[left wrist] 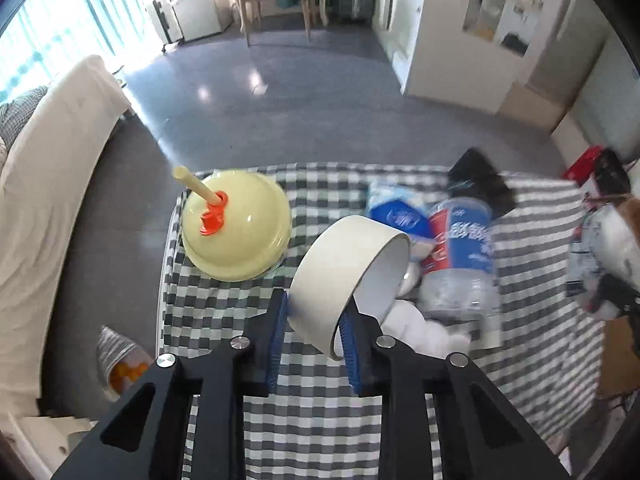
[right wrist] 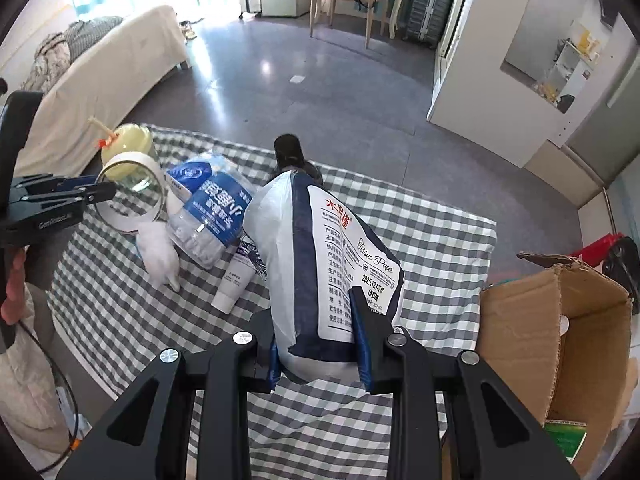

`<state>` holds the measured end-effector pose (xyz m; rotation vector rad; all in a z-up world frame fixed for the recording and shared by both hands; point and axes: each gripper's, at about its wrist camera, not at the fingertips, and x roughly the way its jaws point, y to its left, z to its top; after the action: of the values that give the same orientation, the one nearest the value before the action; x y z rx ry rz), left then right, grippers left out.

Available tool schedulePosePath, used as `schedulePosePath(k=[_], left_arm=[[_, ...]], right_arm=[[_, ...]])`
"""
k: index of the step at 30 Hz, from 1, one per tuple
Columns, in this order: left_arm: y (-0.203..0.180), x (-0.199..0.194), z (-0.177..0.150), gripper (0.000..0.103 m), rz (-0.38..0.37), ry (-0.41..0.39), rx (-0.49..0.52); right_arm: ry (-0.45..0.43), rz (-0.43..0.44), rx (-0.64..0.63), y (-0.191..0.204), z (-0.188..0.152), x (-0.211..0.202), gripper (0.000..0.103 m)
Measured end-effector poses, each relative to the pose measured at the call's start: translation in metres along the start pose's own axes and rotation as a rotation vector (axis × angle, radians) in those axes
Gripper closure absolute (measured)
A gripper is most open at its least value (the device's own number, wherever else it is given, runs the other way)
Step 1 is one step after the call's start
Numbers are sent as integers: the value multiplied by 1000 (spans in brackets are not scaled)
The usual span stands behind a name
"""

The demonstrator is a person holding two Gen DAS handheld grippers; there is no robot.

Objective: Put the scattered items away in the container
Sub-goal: 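Grasp the masking tape roll with left tool while right tool holds the tissue pack, then carry the tape roll and tissue pack into the cardboard box and release both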

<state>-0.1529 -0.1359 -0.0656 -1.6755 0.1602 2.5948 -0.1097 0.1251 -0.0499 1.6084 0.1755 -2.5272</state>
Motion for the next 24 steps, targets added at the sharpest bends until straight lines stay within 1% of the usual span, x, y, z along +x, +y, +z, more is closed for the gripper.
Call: schedulePosePath(k=[2,4,6,8,12,15,17,20,24], left_arm=[[-3,-9,-2,79,26,-16,8],[-9,-23,-4,83,18,-34,25],[-21,-39,-8,95,7,-59,48],[-35,-57,-8,96,-19,-85,78],[-72,-91,-9,96,-26,-153,152],[-101,-111,-7,96,-66,-183,197],[-123,-122,-6,96,-86,-199,239],[-164,-148,-5,96,-135,-245,313],[-220,-178,-2,96,-197,-312,412]], right_arm=[[-11,2,7,-2,-3,-7,75],[-27,5,16,-6,-6,-16,75],[-44,3,22,-10,-8,-26,75],[-71,-1,34,-17,-12,-40,75],[-128,-4,72,-35,-22,-71,75],[-166,-15,96,-51,-32,-95,75],[-194,-23,110,-61,-39,-113,75],[-251,-42,137,-80,-53,-147,75],[-335,-106,190,-108,-76,-197,75]])
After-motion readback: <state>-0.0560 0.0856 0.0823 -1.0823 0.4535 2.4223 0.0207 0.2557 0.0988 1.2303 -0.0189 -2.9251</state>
